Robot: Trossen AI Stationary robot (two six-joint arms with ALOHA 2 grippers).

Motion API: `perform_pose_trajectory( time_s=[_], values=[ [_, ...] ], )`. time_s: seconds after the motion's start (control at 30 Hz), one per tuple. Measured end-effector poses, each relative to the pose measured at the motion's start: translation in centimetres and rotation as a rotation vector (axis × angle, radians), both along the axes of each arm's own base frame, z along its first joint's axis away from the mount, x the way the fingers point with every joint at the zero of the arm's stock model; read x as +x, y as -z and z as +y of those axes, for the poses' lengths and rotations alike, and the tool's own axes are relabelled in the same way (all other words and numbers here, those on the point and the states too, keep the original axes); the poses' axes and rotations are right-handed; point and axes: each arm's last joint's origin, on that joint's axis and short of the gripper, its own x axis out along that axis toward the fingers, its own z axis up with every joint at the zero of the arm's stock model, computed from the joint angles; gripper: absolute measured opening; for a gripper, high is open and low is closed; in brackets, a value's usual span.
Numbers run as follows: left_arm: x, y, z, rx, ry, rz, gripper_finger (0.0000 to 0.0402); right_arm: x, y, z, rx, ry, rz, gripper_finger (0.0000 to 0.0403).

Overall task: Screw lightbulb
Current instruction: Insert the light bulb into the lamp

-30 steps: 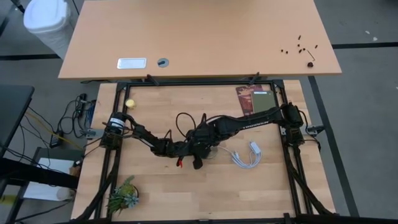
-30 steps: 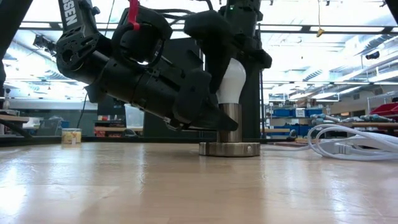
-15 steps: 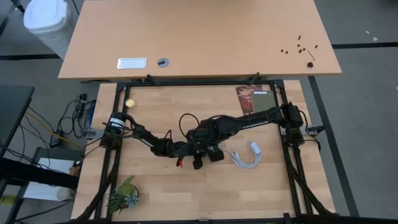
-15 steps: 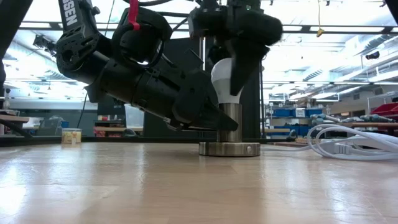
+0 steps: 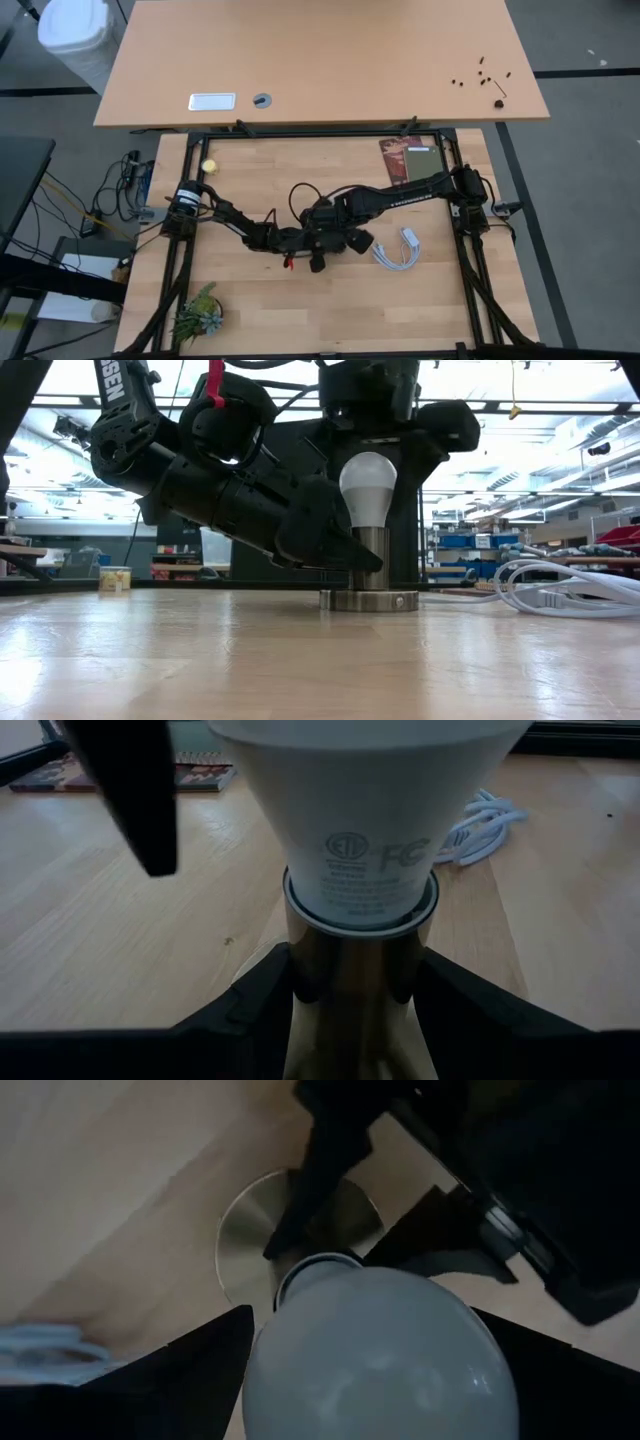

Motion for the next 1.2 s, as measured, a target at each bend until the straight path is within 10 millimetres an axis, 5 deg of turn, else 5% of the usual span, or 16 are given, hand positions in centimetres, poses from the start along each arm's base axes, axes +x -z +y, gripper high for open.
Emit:
perform_pose_trajectory(
  time_s=[0.27, 0.63, 1.2],
  values=[
    [0.00, 0.00, -0.01, 0.000, 0.000, 0.000, 0.0184, 0.01, 0.00, 0.18, 0.029, -0.152, 0.008, 0.0340],
    [-0.01, 0.01, -0.02, 0.000, 0.002, 0.001, 0.0184, 0.07, -0.01, 0.17, 0.033, -0.160, 0.002, 0.0265],
    [-0.01, 0.03, -0.03, -0.005, 0.000, 0.002, 0.0184, 0.55, -0.12, 0.22, 0.187, 0.451, -0.063, 0.0272]
  ],
)
